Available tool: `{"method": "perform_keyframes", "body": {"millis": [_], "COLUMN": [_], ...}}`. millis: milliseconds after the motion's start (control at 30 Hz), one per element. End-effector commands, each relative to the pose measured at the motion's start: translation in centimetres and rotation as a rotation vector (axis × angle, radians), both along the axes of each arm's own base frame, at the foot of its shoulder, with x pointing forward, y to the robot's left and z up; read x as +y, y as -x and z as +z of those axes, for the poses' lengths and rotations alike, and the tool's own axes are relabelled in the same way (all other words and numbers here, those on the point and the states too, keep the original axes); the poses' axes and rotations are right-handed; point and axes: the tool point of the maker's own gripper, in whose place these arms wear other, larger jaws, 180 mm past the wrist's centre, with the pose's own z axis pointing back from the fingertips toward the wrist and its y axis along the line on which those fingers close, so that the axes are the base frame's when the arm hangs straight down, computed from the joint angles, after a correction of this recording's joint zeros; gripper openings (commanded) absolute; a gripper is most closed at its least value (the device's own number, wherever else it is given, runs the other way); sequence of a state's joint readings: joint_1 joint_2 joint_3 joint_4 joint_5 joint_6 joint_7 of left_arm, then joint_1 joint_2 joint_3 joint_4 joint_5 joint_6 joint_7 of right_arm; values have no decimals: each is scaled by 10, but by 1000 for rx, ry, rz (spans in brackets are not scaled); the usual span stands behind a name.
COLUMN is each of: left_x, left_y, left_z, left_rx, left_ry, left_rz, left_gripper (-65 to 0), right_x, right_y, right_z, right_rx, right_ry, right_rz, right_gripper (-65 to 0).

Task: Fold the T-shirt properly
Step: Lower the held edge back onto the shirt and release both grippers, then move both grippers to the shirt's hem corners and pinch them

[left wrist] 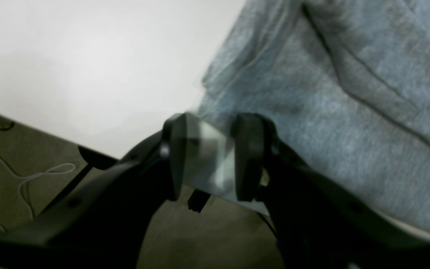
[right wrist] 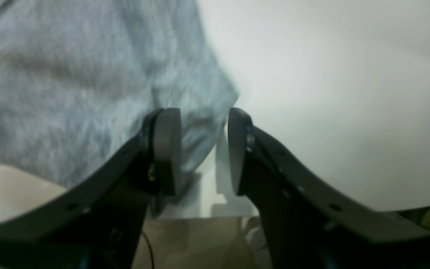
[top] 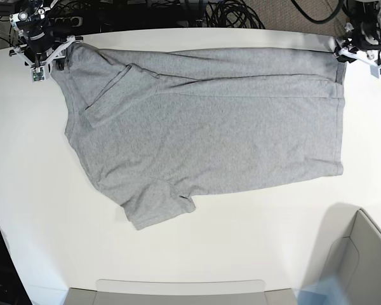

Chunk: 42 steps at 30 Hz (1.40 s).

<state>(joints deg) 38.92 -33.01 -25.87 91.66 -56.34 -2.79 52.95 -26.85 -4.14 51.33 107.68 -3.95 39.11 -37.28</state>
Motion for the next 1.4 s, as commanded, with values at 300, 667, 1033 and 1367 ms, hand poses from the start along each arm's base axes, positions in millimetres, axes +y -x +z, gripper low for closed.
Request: {"method": "perform_keyframes", "body": {"millis": [300,667,1033,1367], "left_x": [12,-55,-74,-66], "left_y": [-46,-164,-173,-169], "left_z": [61,98,93,83], "left_rx": [-161,-425,-422,-393], "left_ry": [-81,11,37,43], "left_rz": [-45,-200,-246,-218], "left_gripper": [-424,-424,-424,-424], "right_x": [-10,60,74,49], "right_y": [-78,-228,-288,-226], "right_z": [72,87,5,-39], "right_rx": [-276,-312,-71,33], "right_ry": [76,113,-82,-18], "right_rz": [21,272,319,233], "right_gripper": [-436,-436,-437,-437]}}
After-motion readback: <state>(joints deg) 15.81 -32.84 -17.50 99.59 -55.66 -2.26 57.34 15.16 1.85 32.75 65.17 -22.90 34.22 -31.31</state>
